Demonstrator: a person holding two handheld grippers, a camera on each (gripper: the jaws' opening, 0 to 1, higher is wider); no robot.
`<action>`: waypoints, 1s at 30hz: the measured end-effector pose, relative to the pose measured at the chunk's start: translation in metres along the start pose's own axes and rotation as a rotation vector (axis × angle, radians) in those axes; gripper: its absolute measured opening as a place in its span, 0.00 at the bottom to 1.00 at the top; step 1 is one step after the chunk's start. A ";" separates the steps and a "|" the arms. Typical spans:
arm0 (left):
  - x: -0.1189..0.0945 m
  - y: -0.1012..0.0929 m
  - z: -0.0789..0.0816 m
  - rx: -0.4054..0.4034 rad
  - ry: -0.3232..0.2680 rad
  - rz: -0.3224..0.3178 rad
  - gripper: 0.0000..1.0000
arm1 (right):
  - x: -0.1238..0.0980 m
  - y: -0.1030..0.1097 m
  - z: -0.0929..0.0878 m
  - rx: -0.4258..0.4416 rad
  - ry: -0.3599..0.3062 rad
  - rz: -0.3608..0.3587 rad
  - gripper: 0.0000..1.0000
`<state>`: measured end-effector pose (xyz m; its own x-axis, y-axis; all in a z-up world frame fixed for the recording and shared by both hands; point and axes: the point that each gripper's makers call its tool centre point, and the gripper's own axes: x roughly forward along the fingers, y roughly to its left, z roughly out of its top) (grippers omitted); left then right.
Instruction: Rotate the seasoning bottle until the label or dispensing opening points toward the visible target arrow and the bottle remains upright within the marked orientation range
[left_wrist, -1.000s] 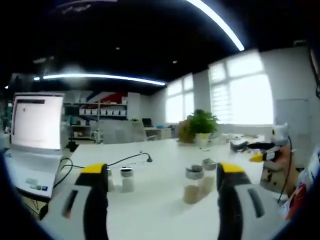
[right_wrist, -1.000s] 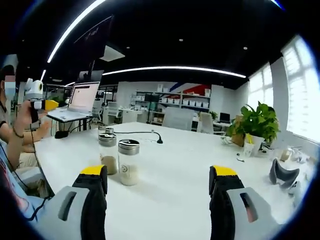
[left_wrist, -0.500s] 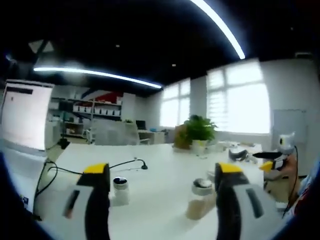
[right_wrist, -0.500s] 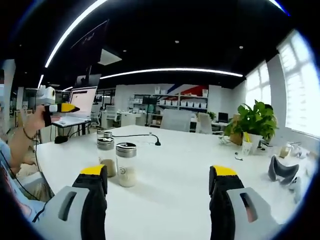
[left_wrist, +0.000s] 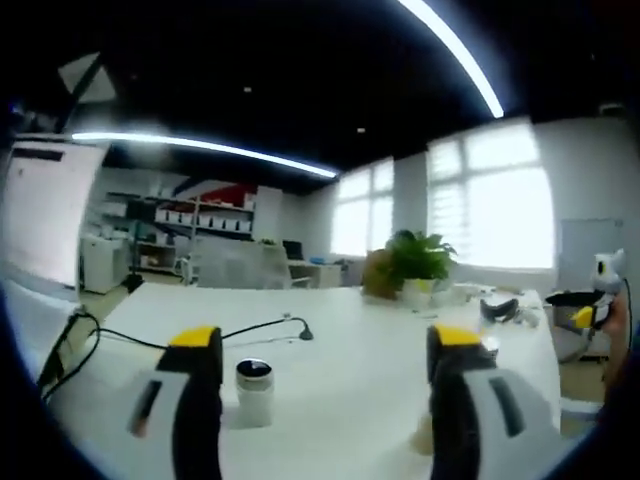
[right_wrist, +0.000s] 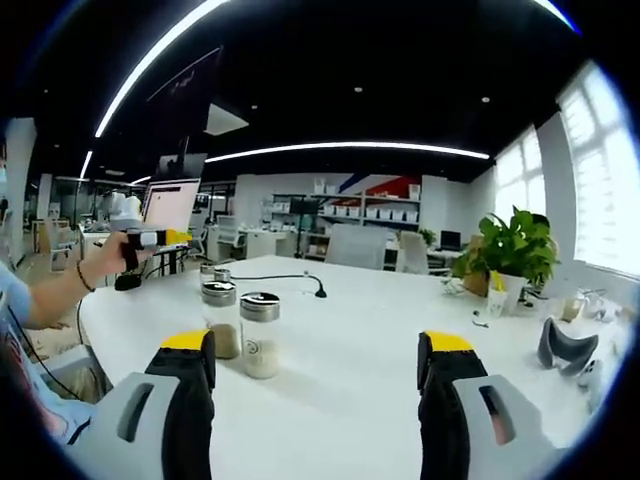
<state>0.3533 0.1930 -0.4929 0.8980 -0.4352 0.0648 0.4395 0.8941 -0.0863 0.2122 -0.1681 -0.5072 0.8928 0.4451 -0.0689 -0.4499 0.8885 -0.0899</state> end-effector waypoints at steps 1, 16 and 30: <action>0.004 0.003 -0.004 -0.006 0.004 -0.001 0.88 | 0.000 0.000 0.000 0.000 0.002 0.001 0.86; 0.041 0.045 -0.049 0.045 0.031 0.064 0.81 | 0.005 0.006 -0.005 0.024 0.007 0.062 0.82; 0.071 0.063 -0.083 0.036 0.111 0.146 0.68 | 0.006 0.004 -0.008 0.044 0.011 0.070 0.81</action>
<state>0.4465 0.2097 -0.5760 0.9497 -0.3080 -0.0565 0.3053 0.9509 -0.0506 0.2150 -0.1625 -0.5156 0.8589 0.5050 -0.0846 -0.5094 0.8595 -0.0411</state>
